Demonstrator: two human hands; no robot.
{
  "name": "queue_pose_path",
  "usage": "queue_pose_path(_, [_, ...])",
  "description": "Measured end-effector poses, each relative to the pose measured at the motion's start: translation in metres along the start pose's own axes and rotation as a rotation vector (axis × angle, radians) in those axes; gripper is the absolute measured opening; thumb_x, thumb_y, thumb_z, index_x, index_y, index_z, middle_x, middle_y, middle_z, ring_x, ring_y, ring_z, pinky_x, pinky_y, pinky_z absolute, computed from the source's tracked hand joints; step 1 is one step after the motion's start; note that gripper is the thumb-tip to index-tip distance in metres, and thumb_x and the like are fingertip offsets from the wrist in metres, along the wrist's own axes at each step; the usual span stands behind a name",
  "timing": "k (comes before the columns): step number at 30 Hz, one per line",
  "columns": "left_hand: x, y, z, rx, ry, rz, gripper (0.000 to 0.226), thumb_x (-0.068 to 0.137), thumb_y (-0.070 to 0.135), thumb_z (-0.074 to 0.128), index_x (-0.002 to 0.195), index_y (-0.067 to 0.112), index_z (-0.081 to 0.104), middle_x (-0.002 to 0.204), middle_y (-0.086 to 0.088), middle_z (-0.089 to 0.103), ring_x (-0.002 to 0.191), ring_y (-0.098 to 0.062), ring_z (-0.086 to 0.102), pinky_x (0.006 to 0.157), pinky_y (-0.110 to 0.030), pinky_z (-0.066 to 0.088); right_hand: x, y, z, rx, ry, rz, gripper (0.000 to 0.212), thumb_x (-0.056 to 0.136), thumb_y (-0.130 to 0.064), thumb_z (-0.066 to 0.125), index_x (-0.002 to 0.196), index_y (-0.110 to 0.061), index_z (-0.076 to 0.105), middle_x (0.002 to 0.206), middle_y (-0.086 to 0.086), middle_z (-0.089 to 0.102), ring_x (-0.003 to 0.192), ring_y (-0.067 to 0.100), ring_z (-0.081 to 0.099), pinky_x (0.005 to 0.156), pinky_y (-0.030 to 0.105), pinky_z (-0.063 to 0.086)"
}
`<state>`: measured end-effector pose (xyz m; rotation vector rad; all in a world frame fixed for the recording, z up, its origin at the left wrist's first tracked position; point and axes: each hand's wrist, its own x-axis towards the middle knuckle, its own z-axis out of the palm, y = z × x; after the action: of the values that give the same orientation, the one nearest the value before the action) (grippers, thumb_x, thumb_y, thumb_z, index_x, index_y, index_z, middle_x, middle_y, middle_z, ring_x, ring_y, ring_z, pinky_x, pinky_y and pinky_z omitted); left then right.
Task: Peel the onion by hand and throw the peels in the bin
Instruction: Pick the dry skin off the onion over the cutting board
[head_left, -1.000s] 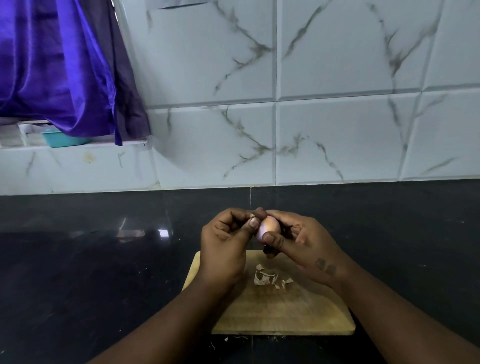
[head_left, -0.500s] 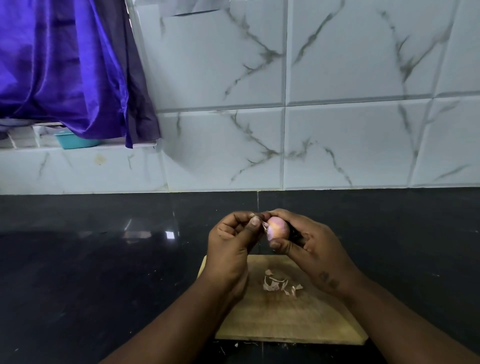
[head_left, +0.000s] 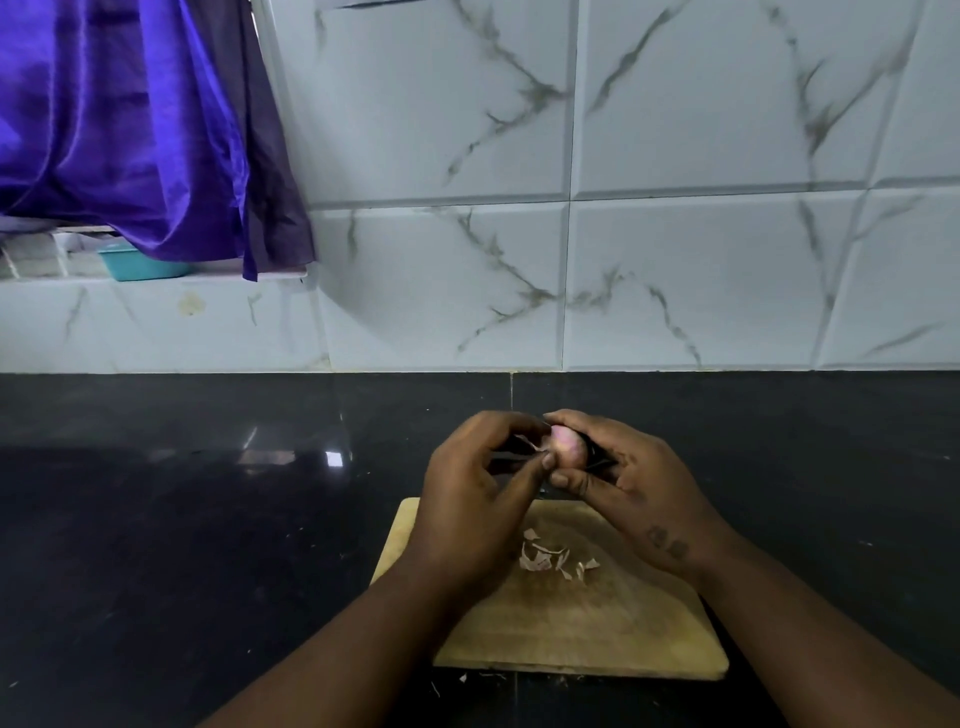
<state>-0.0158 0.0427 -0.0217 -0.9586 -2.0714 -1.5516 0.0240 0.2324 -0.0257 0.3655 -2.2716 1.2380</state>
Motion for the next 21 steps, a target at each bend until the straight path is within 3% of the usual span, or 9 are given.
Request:
queue_pose_path(5, [0.0008,-0.0061,-0.0003,0.039,0.061,-0.008,0.009,0.092,0.008,0.080,0.093,0.017,0.077,0.091,0.008,0.075,0.090,-0.010,0.073,0.077,-0.022,0.059,-0.0001,0.0003,0.0002,-0.017,-0.013,-0.006,0.052,0.085,-0.024,0.084,0.134,-0.030,0.067,0.125,-0.013,0.071,0.114,0.008,0.070,0.095,0.043,0.061])
queue_pose_path(9, [0.0025,-0.0054,0.0004,-0.239,0.043,-0.204,0.008,0.095,0.001,0.075,0.091,0.007,0.079,0.089,-0.006,0.079,0.087,-0.018,0.076,0.078,-0.029,0.062,-0.0006,0.0000,0.0012,-0.018,-0.021,-0.014,0.051,0.085,-0.020,0.084,0.133,-0.028,0.067,0.126,-0.016,0.071,0.115,0.005,0.069,0.094,0.040,0.061])
queue_pose_path(13, [0.0063,-0.0041,-0.0008,-0.489,0.050,-0.375,0.008,0.095,-0.002,0.071,0.090,-0.001,0.076,0.087,-0.012,0.077,0.083,-0.018,0.073,0.079,-0.025,0.062,-0.0003,0.0003,0.0006,0.040,-0.037,0.006,0.052,0.085,-0.019,0.084,0.133,-0.028,0.068,0.126,-0.016,0.071,0.116,0.006,0.069,0.096,0.039,0.061])
queue_pose_path(21, [0.0101,-0.0092,-0.0024,-0.649,0.043,-0.524,0.009,0.100,0.000,0.066,0.096,0.003,0.074,0.092,-0.012,0.077,0.086,-0.018,0.076,0.080,-0.027,0.064,0.0006,0.0023,-0.0003,0.163,-0.065,0.047,0.051,0.089,-0.011,0.080,0.135,-0.029,0.066,0.131,-0.008,0.069,0.119,0.012,0.069,0.099,0.035,0.060])
